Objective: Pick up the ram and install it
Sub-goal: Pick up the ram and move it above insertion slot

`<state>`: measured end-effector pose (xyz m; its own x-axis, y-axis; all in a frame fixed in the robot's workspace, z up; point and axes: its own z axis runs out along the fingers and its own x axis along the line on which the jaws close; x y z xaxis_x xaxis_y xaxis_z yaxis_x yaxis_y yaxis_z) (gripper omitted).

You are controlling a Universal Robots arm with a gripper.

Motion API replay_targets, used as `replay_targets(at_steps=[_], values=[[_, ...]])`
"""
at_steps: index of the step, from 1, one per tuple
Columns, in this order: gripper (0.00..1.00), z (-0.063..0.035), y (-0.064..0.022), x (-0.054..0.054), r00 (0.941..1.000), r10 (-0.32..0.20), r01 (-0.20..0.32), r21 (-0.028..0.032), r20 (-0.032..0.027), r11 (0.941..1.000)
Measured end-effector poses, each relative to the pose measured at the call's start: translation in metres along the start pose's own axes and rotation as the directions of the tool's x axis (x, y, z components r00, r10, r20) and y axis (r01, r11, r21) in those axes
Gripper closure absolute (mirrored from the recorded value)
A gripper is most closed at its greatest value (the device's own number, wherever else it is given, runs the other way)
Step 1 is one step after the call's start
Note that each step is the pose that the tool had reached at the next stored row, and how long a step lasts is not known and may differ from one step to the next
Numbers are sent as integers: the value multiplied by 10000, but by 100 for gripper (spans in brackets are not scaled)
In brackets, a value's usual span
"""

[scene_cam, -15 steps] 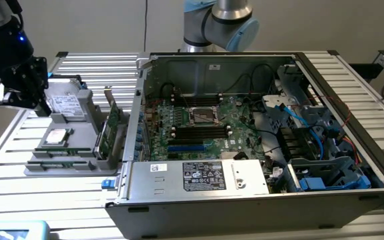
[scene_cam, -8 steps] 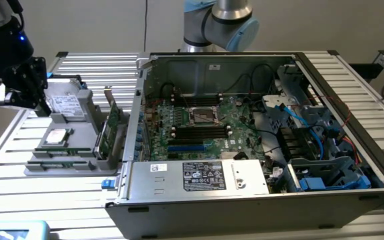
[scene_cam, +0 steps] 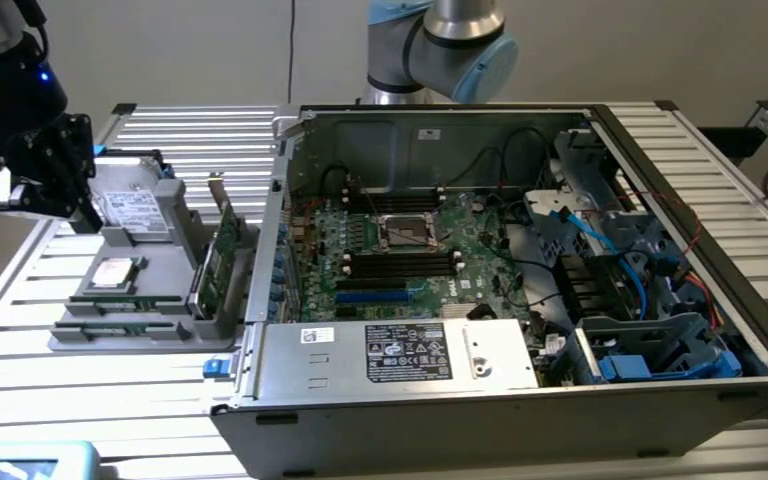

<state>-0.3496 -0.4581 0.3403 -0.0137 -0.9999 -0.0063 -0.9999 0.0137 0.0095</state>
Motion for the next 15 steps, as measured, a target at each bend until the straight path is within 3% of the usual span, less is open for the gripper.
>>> replay_targets(at_steps=[5,6,7,9,11,12,15], values=[[89,8,0,0,10000,0,0,2,2,10000],[83,10,0,0,10000,0,0,1,1,10000],[83,12,0,1,10000,0,0,2,1,10000],[70,20,0,1,10000,0,0,4,3,10000],[70,40,0,2,10000,-1,1,3,2,10000],[64,55,0,2,10000,0,0,1,0,10000],[64,110,2,3,10000,-2,2,1,-1,10000]])
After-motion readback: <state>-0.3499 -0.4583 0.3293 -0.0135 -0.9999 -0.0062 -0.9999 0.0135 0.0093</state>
